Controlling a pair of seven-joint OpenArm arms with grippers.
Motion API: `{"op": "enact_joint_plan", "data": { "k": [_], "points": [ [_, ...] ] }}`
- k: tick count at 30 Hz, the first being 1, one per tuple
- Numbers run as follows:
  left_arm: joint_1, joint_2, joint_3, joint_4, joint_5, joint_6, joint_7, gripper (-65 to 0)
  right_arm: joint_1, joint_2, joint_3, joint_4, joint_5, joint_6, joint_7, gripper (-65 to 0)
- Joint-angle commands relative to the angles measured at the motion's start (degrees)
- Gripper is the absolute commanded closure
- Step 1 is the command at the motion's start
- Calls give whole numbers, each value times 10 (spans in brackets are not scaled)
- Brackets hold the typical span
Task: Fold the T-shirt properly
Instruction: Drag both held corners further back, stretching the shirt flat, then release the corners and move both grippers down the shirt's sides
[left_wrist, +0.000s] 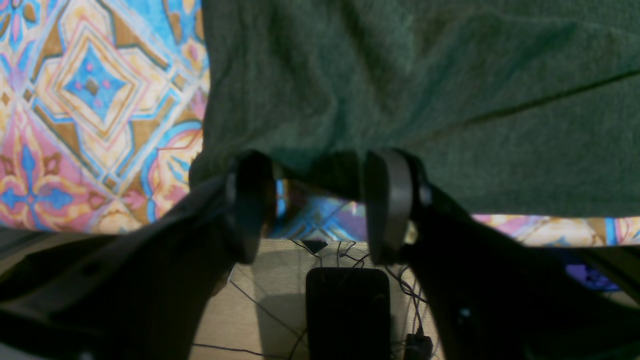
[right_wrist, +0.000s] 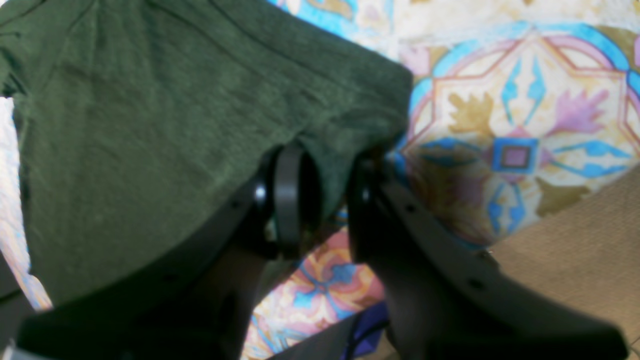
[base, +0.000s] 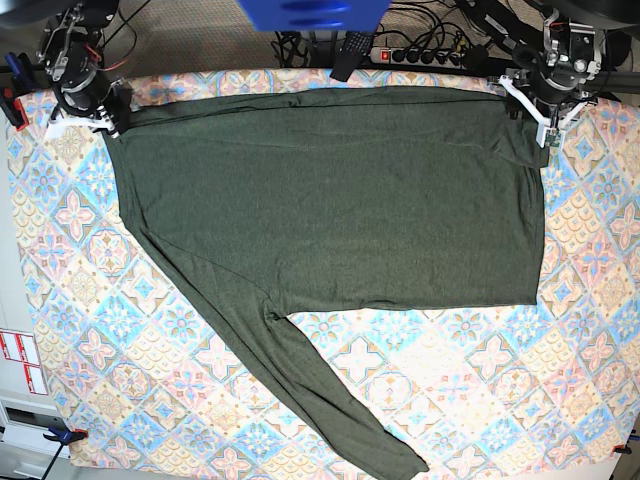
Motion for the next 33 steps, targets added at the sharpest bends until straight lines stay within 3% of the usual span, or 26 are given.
{"op": "enact_joint_plan", "data": {
  "k": [1, 5, 12, 21, 25, 28, 33],
  "points": [
    [3, -9, -25, 13, 0, 4, -7, -318, -3, 10, 18, 12, 4, -1, 8, -163],
    [3, -7, -46, 47, -4, 4, -7, -318, -3, 10, 47, 16, 4, -1, 8, -200],
    [-30, -7, -89, 88, -77, 4, -5, -318, -3, 10, 65, 22, 4, -1, 8, -211],
    [-104, -7, -85, 85, -76, 4, -4, -318, -1, 10, 65, 42, 4, -1, 10, -214],
    [-161, -7, -85, 30, -76, 4, -4, -320, 4, 12, 61, 42, 4, -1, 9, -214],
    [-222, -10, -84, -44, -76, 4, -3, -321, 51, 12, 47, 45, 4, -1, 8, -214],
    [-336, -11, -84, -149, -77, 2, 51, -322, 98, 25, -6, 45, 4, -1, 7, -212]
  ]
}}
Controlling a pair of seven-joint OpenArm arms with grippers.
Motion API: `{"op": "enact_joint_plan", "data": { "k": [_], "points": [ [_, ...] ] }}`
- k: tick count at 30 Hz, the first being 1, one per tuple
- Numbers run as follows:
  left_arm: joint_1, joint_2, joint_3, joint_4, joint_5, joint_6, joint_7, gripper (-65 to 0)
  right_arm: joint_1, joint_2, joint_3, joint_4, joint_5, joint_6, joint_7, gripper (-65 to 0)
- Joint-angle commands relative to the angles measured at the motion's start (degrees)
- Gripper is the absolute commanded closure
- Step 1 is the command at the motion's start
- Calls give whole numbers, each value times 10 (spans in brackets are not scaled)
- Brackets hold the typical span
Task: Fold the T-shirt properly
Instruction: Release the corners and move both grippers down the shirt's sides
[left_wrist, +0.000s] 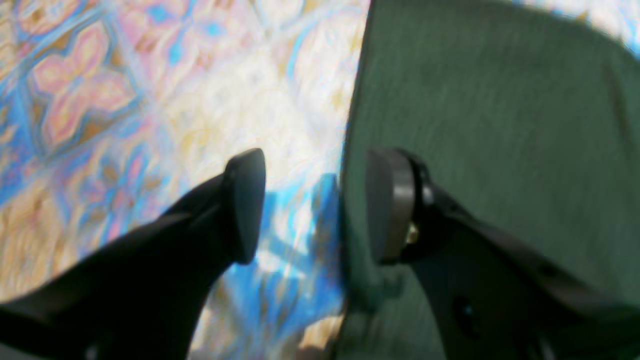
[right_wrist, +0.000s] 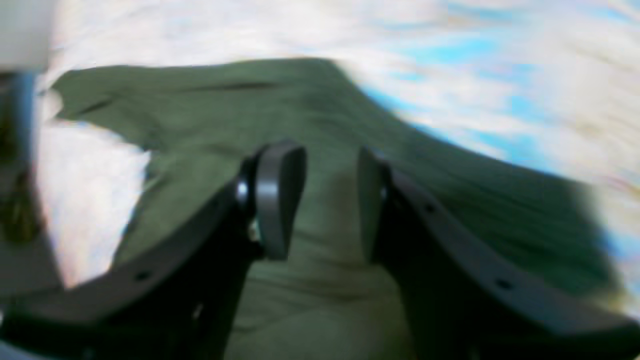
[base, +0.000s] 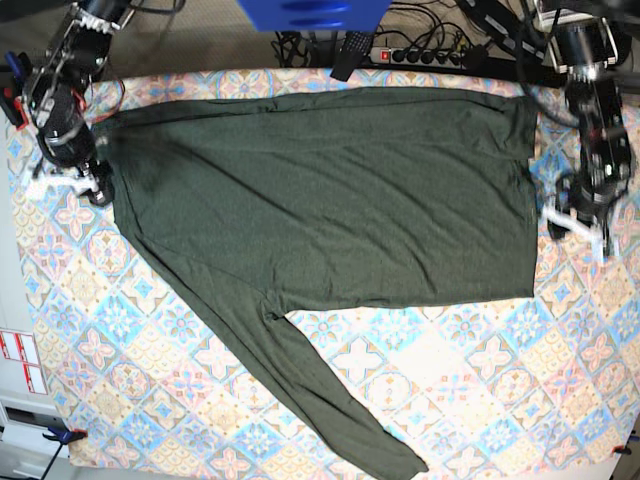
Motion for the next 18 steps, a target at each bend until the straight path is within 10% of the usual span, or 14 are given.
{"op": "enact_joint_plan", "data": {
  "k": [1, 18],
  "points": [
    [-52, -13, -4, -34, -3, -2, -13, -322, 1, 10, -10, 8, -3, -2, 4, -212],
    [-328, 1, 116, -414, -3, 1, -134, -319, 51, 8, -92, 7, -3, -2, 4, -210]
  ]
}}
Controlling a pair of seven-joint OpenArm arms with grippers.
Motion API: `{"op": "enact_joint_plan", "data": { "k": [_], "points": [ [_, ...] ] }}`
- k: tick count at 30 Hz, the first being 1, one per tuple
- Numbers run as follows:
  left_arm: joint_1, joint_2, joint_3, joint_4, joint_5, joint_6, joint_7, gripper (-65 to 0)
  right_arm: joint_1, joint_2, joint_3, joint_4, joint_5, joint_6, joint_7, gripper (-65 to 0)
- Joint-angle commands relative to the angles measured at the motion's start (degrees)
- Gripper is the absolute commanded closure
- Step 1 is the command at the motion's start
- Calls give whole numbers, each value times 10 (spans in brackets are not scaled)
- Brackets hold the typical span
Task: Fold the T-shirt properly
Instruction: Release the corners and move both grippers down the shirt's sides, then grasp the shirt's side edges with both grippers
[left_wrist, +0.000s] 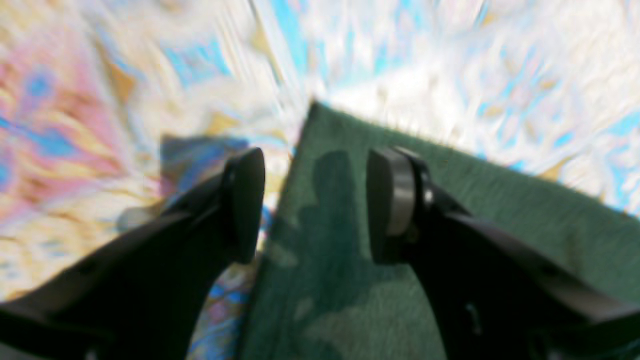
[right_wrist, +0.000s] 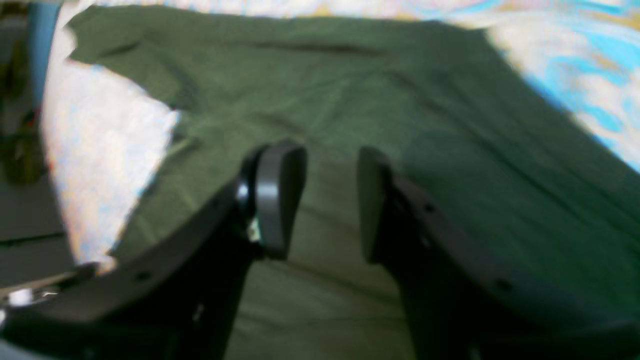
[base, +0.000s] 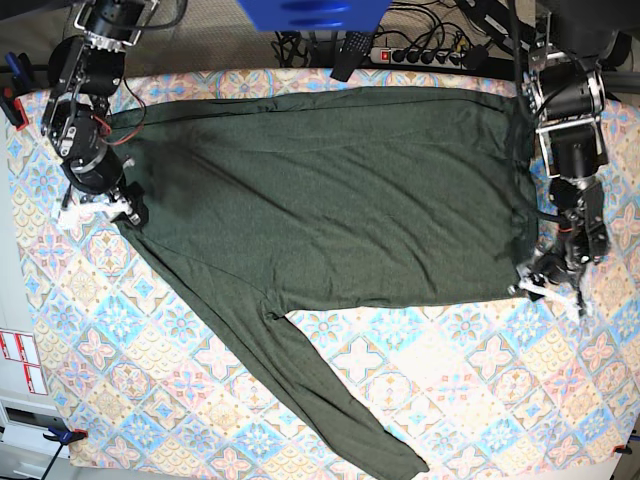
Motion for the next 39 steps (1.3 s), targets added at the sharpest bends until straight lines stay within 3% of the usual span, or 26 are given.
{"op": "enact_joint_plan", "data": {
  "k": [1, 12, 18, 25, 30, 39],
  "points": [
    [-34, -6, 14, -29, -3, -2, -45, -319, 2, 8, 2, 10, 4, 3, 7, -210],
    [-48, 16, 58, -126, -3, -1, -125, -319, 2, 8, 2, 11, 4, 3, 7, -210],
    [-35, 19, 51, -115, -9, -1, -126, -318, 2, 8, 2, 11, 4, 3, 7, -211],
    [0, 17, -6, -28, -3, -1, -121, -319, 2, 8, 2, 11, 4, 3, 7, -212],
    [2, 2, -10, -29, -3, -1, -122, -319, 2, 8, 2, 11, 4, 3, 7, -212],
    [-1, 5, -7, -82, -3, -1, -124, -320, 2, 8, 1, 11, 4, 3, 7, -212]
  ]
}}
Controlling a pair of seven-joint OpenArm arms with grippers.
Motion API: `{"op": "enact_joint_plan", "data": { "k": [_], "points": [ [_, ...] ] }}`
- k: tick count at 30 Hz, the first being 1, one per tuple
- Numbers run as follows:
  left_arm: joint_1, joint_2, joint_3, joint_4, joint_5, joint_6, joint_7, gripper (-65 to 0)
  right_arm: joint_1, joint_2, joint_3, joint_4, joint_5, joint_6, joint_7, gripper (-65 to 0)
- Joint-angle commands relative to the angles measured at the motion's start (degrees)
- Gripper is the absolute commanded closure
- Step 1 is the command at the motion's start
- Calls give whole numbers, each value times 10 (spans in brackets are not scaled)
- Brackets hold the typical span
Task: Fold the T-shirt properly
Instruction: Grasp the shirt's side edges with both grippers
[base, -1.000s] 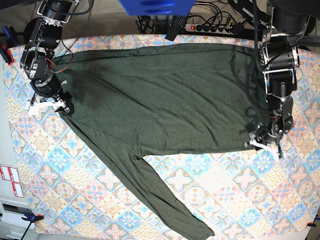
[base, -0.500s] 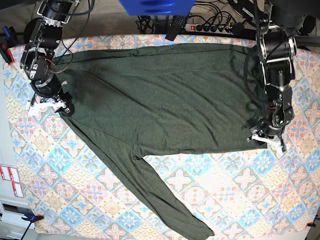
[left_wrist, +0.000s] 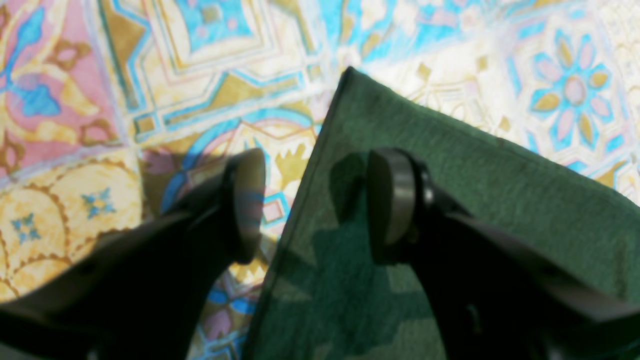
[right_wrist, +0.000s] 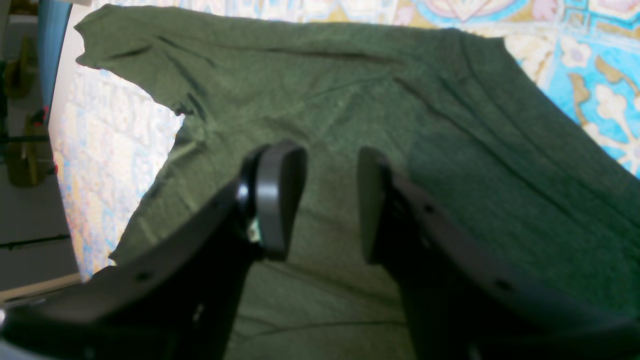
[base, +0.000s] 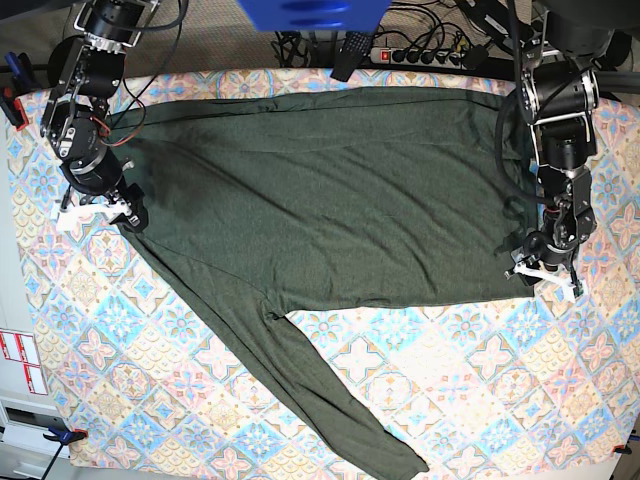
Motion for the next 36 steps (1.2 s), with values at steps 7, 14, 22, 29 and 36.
{"op": "enact_joint_plan", "data": {
  "k": [7, 14, 22, 29, 36],
  "points": [
    [-11, 6, 6, 1, -1, -3, 9, -318, 4, 7, 1, 10, 7, 5, 7, -212],
    [-11, 23, 84, 6, -7, -4, 10, -316, 4, 7, 1, 10, 7, 5, 7, -213],
    [-11, 36, 93, 6, -8, -4, 10, -16, 6, 8, 1, 10, 7, 5, 7, -213],
    [-10, 33, 93, 7, -8, -4, 9, 0, 50, 10, 1, 6, -14, 5, 7, -213],
    [65, 21, 93, 144, -2, -5, 28, 0, 119, 60, -87, -21, -123, 7, 9, -214]
  ]
}}
